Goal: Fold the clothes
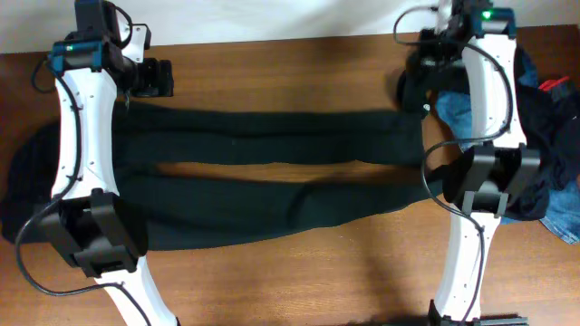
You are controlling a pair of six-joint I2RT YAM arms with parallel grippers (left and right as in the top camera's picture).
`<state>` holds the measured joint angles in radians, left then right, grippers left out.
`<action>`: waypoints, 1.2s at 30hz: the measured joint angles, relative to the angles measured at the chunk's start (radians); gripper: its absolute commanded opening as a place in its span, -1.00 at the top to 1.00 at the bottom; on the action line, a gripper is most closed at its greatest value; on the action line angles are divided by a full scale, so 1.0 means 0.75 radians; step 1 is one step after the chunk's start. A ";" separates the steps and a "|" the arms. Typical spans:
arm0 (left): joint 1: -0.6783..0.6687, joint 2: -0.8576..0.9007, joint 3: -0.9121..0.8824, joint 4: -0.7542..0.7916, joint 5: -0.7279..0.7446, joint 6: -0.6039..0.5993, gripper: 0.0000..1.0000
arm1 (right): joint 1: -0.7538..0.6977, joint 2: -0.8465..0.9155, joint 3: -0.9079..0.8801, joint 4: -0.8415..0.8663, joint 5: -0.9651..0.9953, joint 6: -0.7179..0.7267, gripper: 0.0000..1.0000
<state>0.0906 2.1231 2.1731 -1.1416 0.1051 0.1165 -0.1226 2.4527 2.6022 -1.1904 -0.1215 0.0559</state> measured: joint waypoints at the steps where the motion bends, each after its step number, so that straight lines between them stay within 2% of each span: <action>1: -0.001 0.000 0.000 0.002 0.000 0.000 -0.84 | 0.000 -0.006 0.023 0.005 0.001 0.001 0.92; 3: -0.001 0.000 0.000 0.003 0.000 0.000 -0.84 | 0.000 -0.010 0.036 -0.015 0.005 0.000 0.93; 4: -0.001 0.000 0.000 0.003 0.000 0.000 -0.85 | 0.000 -0.011 0.036 -0.029 0.006 0.001 0.83; 6: -0.001 0.000 0.000 0.003 0.000 0.000 -0.85 | 0.000 -0.010 0.027 -0.096 0.013 0.002 0.20; 7: -0.001 0.000 0.000 0.003 0.001 0.000 -0.85 | 0.000 -0.010 0.016 -0.134 0.016 0.014 -0.21; 9: -0.001 0.000 0.000 0.003 0.000 0.000 -0.85 | -0.001 -0.010 -0.004 -0.202 0.020 0.031 -0.46; 11: -0.001 0.000 0.000 0.003 0.000 0.000 -0.86 | -0.001 -0.010 -0.034 -0.260 0.020 0.061 -0.53; 18: -0.001 0.000 0.000 0.003 0.000 0.000 -0.87 | -0.019 -0.010 -0.251 -0.272 -0.027 0.108 -0.56; 30: -0.001 0.000 0.000 0.004 0.001 0.001 -0.87 | -0.089 -0.009 -0.660 0.040 -0.203 0.119 -0.47; 33: -0.001 0.000 0.000 0.005 0.000 0.001 -0.87 | -0.089 -0.009 -0.700 0.116 -0.225 0.119 -0.35; 36: -0.001 0.000 0.000 0.005 0.001 0.000 -0.87 | -0.089 -0.009 -0.711 0.174 -0.250 0.116 -0.13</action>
<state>0.0898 2.1231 2.1731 -1.1378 0.1055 0.1165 -0.1890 2.4458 2.0689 -1.0599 -0.3088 0.1432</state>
